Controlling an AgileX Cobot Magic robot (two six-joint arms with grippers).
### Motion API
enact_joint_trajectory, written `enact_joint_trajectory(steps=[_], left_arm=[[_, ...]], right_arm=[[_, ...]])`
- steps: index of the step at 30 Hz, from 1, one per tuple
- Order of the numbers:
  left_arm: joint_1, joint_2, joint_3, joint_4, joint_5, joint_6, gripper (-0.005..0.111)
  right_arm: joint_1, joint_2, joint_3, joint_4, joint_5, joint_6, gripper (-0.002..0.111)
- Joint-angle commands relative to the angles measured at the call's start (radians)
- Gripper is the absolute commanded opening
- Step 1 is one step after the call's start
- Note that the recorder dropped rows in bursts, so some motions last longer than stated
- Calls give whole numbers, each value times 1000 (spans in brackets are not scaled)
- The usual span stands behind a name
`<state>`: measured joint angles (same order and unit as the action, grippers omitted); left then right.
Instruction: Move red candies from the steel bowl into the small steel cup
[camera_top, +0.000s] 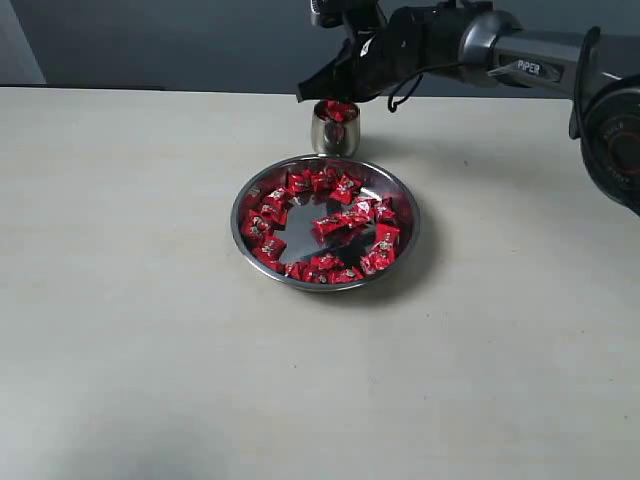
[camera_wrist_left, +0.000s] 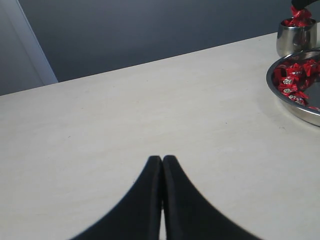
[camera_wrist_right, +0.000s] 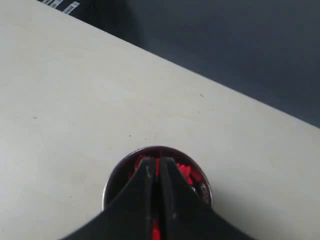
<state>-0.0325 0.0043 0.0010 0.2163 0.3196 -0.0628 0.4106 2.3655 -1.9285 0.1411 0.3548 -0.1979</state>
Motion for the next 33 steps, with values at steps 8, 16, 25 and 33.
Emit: enact_joint_trajectory(steps=[8, 16, 25, 33], left_arm=[[0, -4, -1, -2, -7, -5, 0], [0, -4, -1, -2, -7, -5, 0], [0, -4, -1, -2, -7, -5, 0], [0, -4, -1, -2, -7, -5, 0]], right_arm=[[-4, 1, -2, 0, -9, 1, 20], [-4, 1, -2, 2, -14, 1, 27], [-4, -86, -2, 2, 9, 1, 27], [-2, -162, -2, 52, 381, -5, 27]])
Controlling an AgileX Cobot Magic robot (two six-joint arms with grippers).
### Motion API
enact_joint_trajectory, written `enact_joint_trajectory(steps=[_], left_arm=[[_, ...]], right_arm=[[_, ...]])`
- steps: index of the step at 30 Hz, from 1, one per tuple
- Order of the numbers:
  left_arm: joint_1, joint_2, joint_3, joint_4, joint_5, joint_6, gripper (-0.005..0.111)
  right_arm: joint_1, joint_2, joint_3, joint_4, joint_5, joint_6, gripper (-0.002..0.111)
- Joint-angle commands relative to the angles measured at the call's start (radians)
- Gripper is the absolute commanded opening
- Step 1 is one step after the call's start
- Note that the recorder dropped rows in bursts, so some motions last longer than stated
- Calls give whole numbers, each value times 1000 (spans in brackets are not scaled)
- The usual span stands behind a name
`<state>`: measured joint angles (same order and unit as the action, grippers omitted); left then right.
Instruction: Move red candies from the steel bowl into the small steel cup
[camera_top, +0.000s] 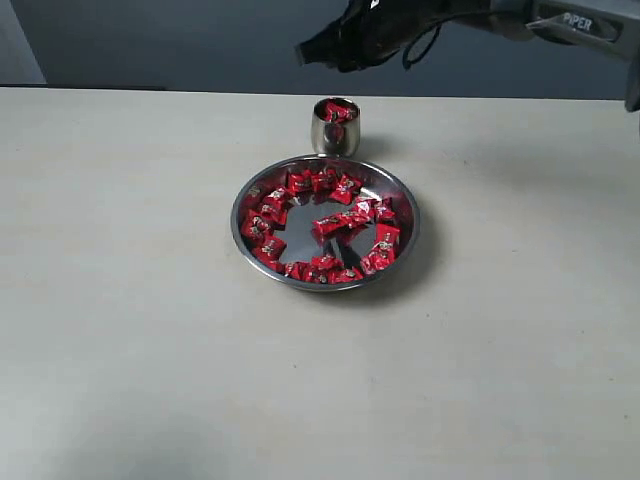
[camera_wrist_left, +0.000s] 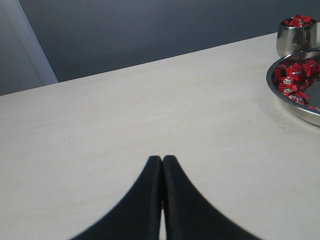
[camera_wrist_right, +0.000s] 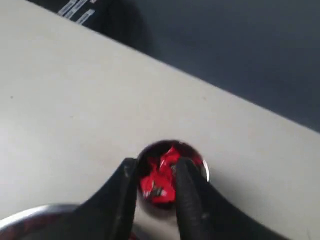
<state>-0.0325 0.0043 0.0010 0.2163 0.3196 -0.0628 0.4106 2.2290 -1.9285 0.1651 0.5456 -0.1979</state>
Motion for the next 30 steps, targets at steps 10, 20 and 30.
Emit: enact_joint_trajectory(steps=[10, 20, 30], left_arm=[[0, -4, -1, -2, -7, -5, 0], [0, -4, -1, -2, -7, -5, 0], [0, -4, -1, -2, -7, -5, 0]], right_arm=[[-2, 29, 2, 141, 536, -94, 27], [-2, 117, 2, 222, 627, -194, 39], [-2, 140, 2, 245, 625, -213, 43]])
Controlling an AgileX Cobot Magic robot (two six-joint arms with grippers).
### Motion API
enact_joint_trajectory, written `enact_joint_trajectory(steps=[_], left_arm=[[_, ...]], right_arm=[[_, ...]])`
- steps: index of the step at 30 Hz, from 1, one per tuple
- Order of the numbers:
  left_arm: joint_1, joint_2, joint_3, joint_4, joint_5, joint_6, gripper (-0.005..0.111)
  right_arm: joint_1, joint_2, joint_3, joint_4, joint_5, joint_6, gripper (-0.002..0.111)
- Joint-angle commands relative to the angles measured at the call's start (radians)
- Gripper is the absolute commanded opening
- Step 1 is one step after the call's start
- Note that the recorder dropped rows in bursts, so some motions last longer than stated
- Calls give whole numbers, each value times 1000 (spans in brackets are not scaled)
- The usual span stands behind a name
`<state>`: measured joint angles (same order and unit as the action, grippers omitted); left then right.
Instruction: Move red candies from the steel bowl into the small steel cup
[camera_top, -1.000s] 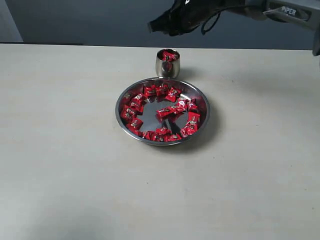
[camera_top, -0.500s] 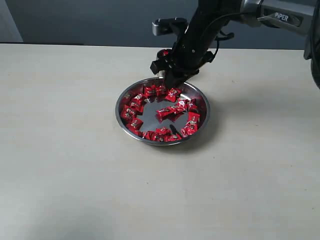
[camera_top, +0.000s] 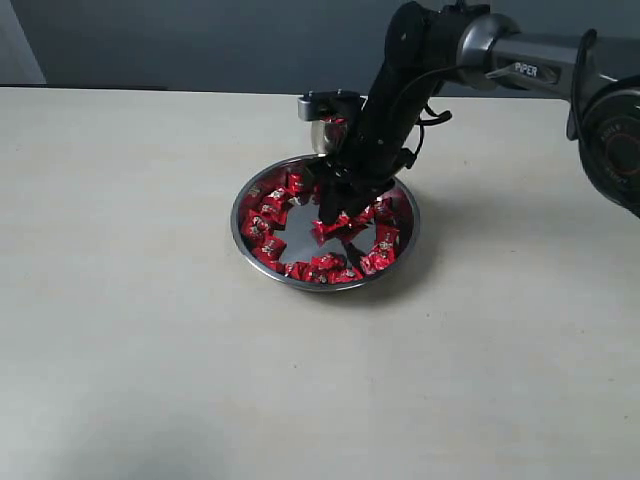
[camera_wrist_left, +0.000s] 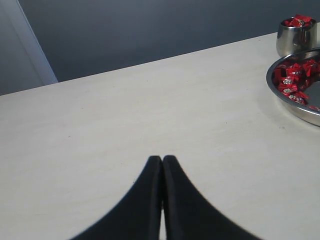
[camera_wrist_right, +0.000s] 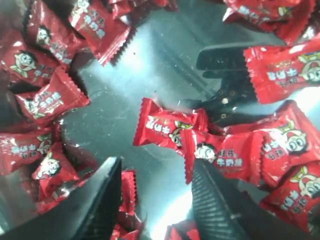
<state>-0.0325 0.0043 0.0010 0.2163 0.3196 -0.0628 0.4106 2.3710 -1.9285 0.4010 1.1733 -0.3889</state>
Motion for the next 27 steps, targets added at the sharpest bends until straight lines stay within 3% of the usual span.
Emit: enact_joint_trajectory(steps=[1, 21, 23, 27], left_arm=[[0, -4, -1, -2, -7, -5, 0], [0, -4, -1, -2, -7, -5, 0], [0, -4, -1, -2, -7, -5, 0], [0, -4, -1, -2, -7, -5, 0]], right_arm=[[-2, -3, 2, 9, -2, -30, 43], [74, 58, 2, -44, -135, -75, 43], [79, 58, 2, -59, -135, -75, 37], [79, 56, 2, -76, -135, -75, 12]])
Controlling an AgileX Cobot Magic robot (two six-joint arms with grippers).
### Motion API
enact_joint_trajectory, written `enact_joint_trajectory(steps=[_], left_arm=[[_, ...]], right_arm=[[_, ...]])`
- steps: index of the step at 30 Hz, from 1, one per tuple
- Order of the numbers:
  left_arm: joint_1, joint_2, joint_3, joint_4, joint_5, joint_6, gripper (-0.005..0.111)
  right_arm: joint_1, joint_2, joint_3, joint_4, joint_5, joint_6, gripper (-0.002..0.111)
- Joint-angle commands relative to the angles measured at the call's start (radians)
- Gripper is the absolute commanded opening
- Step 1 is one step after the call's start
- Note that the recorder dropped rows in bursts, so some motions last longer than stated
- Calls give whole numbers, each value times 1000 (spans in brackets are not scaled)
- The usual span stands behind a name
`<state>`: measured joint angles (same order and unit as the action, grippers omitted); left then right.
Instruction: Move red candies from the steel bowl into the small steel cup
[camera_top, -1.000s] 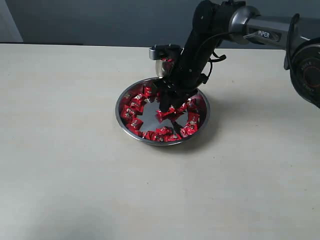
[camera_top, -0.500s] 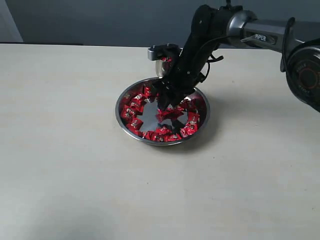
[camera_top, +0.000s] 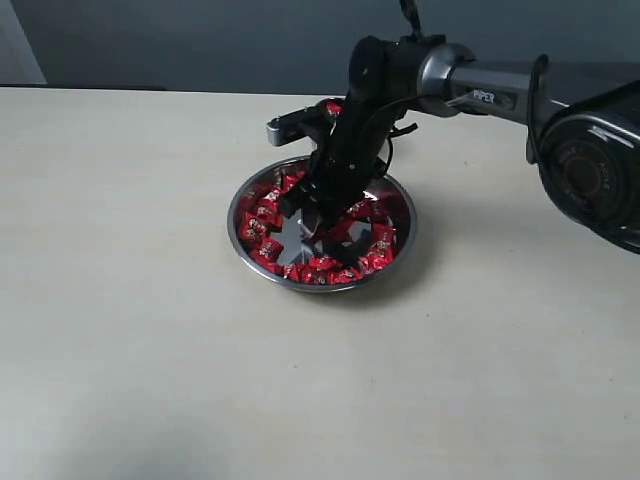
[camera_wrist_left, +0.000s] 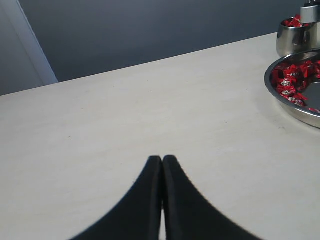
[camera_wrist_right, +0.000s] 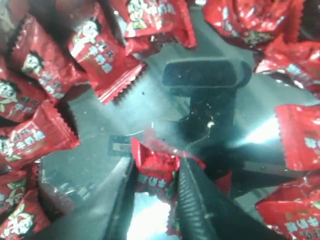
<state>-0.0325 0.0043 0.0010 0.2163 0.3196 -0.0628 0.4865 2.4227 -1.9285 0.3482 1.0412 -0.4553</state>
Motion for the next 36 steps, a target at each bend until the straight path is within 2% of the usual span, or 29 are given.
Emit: enact_joint_trajectory(steps=[1, 4, 27, 29, 34, 36], left_arm=[[0, -4, -1, -2, -7, -5, 0], [0, -4, -1, -2, -7, -5, 0], [0, -4, -1, -2, -7, -5, 0], [0, -4, -1, -2, -7, -5, 0], [0, -4, -1, -2, -7, -5, 0], [0, -4, -1, -2, -7, -5, 0]], right_arm=[[3, 3, 2, -26, -3, -8, 8], [3, -12, -2, -33, -3, -8, -1], [3, -109, -2, -36, -3, -8, -1], [3, -109, -2, -36, -1, -8, 6], [3, -109, -2, -36, 3, -8, 40], [3, -109, -2, -36, 3, -8, 44]])
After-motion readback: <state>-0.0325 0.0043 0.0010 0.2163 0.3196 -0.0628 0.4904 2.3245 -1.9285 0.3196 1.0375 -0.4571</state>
